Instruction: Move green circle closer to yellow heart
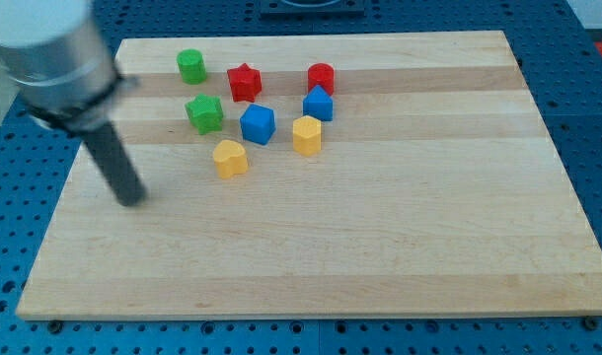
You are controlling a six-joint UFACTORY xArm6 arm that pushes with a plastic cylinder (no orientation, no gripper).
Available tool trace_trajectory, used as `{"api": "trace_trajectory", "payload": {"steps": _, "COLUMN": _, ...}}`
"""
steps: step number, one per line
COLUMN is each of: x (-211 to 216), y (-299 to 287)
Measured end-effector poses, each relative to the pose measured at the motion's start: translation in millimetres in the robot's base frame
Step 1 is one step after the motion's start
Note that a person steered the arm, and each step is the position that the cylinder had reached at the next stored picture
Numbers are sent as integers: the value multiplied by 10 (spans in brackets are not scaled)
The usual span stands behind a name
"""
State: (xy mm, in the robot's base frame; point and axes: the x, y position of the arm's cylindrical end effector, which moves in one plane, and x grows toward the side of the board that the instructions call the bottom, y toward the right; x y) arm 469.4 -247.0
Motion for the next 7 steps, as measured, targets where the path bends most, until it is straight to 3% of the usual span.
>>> {"api": "trace_trajectory", "payload": {"steps": 1, "x": -817, "y": -566}}
{"api": "trace_trajectory", "payload": {"steps": 2, "x": -1651, "y": -551}}
{"api": "trace_trajectory", "payload": {"steps": 3, "x": -2394, "y": -306}}
{"api": "trace_trajectory", "payload": {"steps": 4, "x": -2681, "y": 244}}
{"api": "trace_trajectory", "payload": {"steps": 6, "x": -2367, "y": 834}}
{"api": "trace_trajectory", "payload": {"steps": 7, "x": -1890, "y": 675}}
